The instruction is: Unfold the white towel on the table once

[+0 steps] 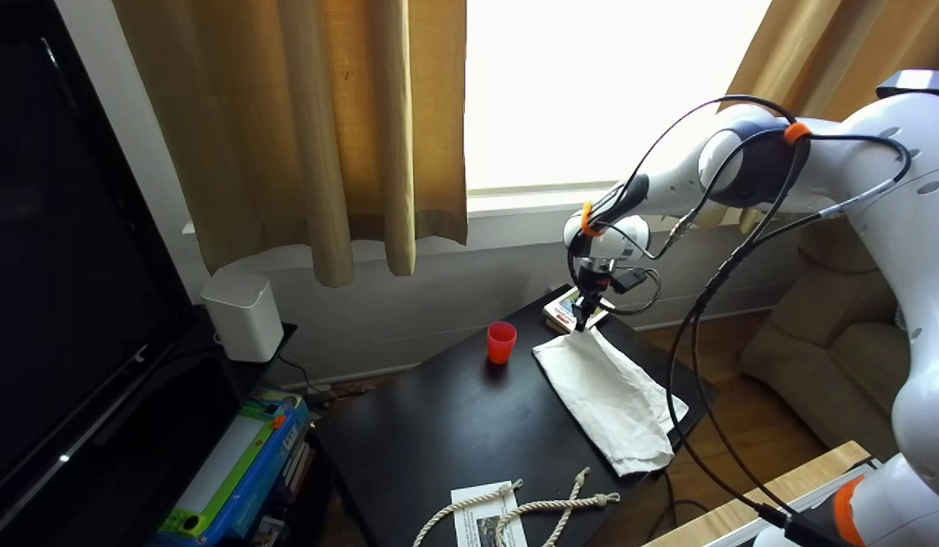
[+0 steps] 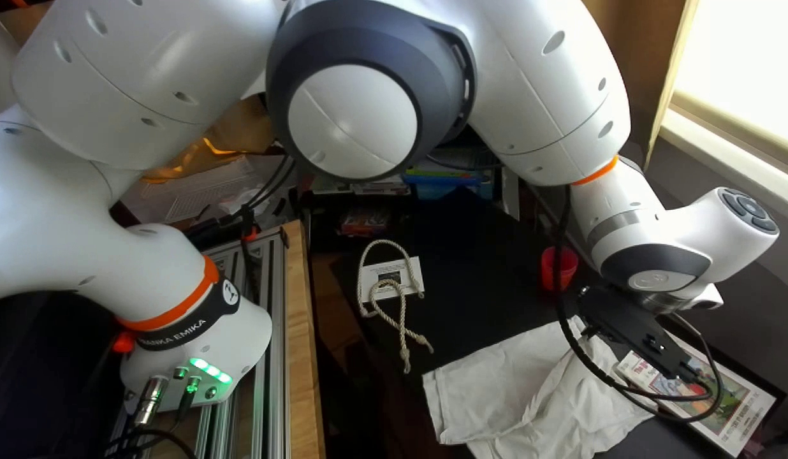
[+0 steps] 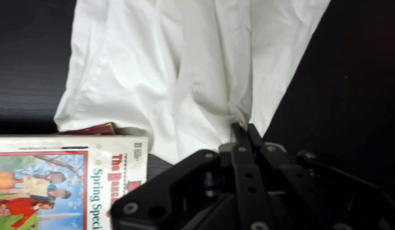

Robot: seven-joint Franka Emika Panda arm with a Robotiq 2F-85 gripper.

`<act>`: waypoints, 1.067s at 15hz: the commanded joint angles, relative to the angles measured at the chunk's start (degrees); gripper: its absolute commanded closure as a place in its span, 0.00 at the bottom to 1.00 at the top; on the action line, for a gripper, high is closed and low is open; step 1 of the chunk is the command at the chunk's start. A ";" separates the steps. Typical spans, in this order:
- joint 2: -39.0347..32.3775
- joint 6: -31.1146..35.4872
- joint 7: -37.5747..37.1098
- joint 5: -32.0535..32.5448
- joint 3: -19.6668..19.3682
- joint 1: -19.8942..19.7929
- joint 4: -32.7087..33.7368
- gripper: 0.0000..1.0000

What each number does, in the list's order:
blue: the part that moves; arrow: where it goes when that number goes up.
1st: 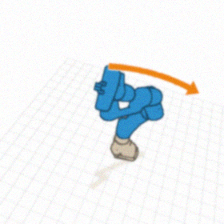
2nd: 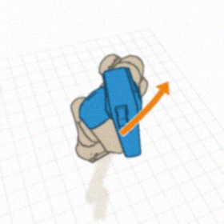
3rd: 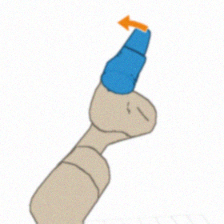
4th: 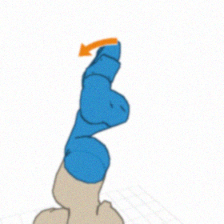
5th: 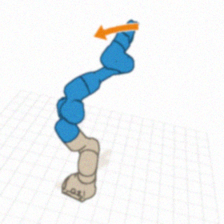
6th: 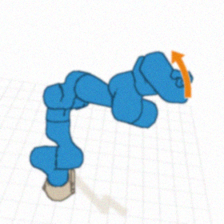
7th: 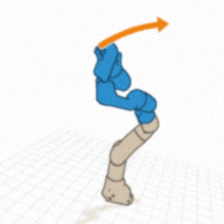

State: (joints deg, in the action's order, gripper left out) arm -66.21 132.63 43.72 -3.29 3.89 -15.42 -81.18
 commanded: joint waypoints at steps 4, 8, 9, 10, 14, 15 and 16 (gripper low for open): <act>7.29 -0.35 -4.08 -2.31 5.20 0.27 -11.61 0.99; 8.74 -0.25 -8.22 -4.95 7.53 1.35 -14.84 0.99; 8.79 -0.42 -9.11 -5.67 8.16 1.51 -15.21 0.99; 6.75 -0.29 -7.16 -4.15 7.44 1.44 -11.85 0.97; 7.23 -0.29 -8.69 -4.82 8.11 1.95 -13.09 0.97; 7.25 -0.29 -8.69 -4.83 8.10 1.88 -13.09 0.97; 7.26 -0.29 -8.69 -4.84 8.09 1.84 -13.09 0.97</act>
State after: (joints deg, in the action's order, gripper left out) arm -58.77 132.52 35.03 -8.10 12.06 -13.67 -94.59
